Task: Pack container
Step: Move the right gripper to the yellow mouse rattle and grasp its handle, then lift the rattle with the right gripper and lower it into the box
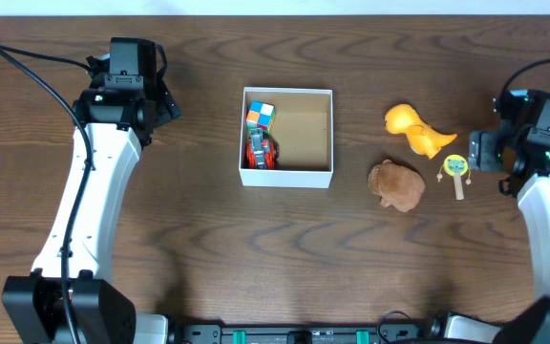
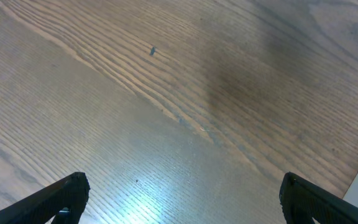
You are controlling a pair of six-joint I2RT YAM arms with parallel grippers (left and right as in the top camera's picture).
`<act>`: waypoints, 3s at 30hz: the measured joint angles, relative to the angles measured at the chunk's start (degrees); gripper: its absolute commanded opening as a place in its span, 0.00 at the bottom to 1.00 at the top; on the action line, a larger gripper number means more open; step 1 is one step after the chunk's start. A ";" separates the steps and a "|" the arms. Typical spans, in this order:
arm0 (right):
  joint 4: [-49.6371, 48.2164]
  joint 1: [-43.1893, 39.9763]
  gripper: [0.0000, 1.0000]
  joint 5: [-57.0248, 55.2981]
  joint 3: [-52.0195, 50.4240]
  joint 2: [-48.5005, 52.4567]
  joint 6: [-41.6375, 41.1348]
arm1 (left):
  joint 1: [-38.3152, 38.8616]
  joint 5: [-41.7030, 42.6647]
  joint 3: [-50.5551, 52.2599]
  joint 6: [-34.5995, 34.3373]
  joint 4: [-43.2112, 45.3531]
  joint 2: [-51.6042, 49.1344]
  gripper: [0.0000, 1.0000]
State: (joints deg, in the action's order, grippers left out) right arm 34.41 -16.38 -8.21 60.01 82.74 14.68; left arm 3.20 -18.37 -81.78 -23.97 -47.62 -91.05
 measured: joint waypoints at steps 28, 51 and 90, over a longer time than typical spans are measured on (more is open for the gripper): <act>1.62 -1.03 0.17 8.59 0.31 22.32 3.74 | 0.00 0.00 0.00 0.00 0.02 0.00 0.98; 16.57 8.20 0.01 8.70 24.57 16.46 3.61 | 0.00 0.00 0.00 0.00 0.00 0.00 0.98; 7.26 44.09 0.01 21.33 29.29 31.34 35.69 | 0.00 0.00 0.00 0.00 0.02 0.00 0.98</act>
State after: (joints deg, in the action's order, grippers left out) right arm 41.67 27.70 13.13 89.30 114.08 50.37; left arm 3.20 -18.37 -81.78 -23.97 -47.59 -91.05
